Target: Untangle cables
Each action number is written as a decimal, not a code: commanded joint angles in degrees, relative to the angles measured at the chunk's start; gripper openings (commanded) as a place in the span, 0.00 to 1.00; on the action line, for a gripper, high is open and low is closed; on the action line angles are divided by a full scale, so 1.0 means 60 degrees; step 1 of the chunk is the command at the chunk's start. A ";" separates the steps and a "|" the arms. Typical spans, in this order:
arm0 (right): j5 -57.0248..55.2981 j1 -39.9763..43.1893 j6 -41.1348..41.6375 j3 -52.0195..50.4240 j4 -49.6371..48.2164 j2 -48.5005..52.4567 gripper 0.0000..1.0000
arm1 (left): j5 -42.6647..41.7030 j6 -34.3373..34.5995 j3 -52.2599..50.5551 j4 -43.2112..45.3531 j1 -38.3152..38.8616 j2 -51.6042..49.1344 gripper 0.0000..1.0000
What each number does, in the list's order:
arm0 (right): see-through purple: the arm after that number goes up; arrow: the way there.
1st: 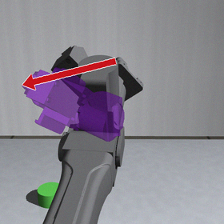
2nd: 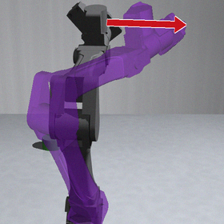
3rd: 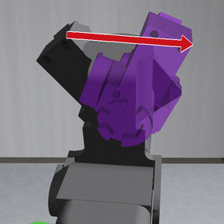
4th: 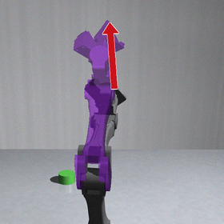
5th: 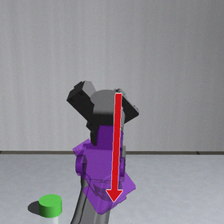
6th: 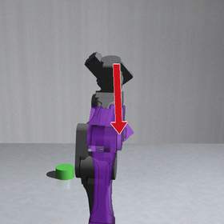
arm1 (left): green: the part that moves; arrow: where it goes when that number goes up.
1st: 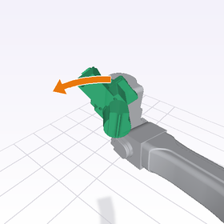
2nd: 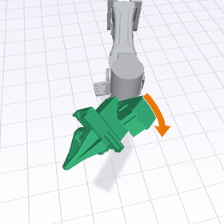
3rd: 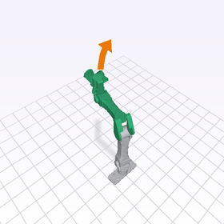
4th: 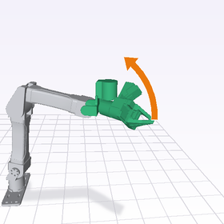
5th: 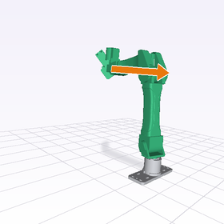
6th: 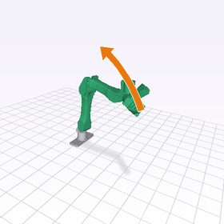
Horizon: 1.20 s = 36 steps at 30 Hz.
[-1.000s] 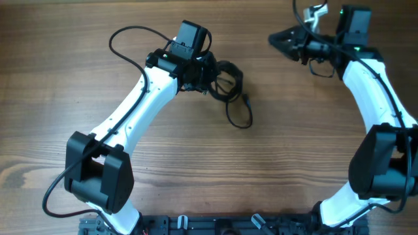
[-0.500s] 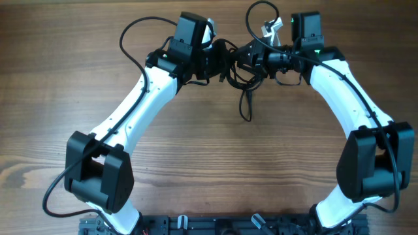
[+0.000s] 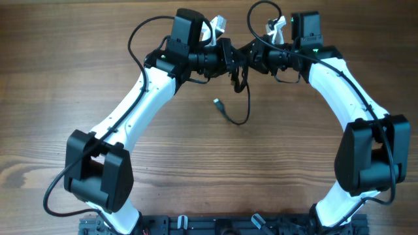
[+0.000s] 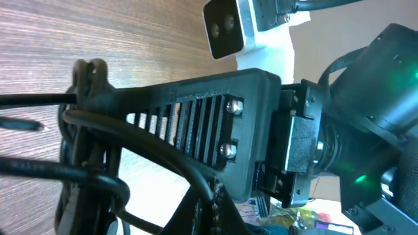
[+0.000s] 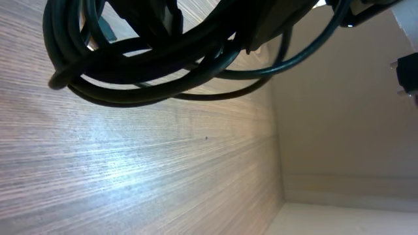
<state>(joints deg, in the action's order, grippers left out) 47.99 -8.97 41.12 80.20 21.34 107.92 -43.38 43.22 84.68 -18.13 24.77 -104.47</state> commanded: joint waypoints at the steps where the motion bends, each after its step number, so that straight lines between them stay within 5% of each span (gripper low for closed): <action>1: -0.0270 -0.0160 0.0182 -0.0011 -0.0200 0.0412 0.31 | -0.1497 -0.0051 0.0280 0.0503 0.0146 0.0270 0.04; 6: -0.0317 -0.0146 0.0135 -0.0011 -0.0197 0.0412 0.04 | -0.2073 -0.0058 0.0280 0.1053 0.0146 0.0270 0.04; 10: 0.0171 0.0364 -0.0095 -0.0011 -0.1024 0.0408 0.04 | -0.1829 -0.0980 0.0280 0.0375 0.0135 0.0270 0.04; 17: 0.4014 0.2259 0.1712 -0.0007 -0.4000 0.0404 0.04 | 0.3840 -0.1421 0.0280 -0.3548 0.0138 0.0259 0.04; 23: 0.6630 0.2900 0.5799 -0.0007 -0.8593 0.0404 0.04 | 0.7162 -0.1428 0.0280 -0.4958 0.0135 0.0157 0.04; 25: 0.7111 0.3016 0.6164 -0.0007 -0.9570 0.0404 0.04 | 0.7858 -0.1745 0.0280 -0.5326 0.0127 0.0106 0.04; 30: 0.7486 0.3064 0.5391 -0.0127 -0.9610 0.0408 0.04 | 0.7373 -0.3738 0.0280 -0.5635 0.0011 0.0109 0.04; 36: 0.5821 0.2900 0.3268 -0.1883 -0.7992 0.0412 0.05 | 0.2532 -0.6298 0.0284 -0.5417 0.0011 0.0244 0.04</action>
<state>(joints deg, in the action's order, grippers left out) 88.01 8.43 70.00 72.27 -32.10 110.59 -13.50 13.87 86.85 -51.03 25.19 -104.22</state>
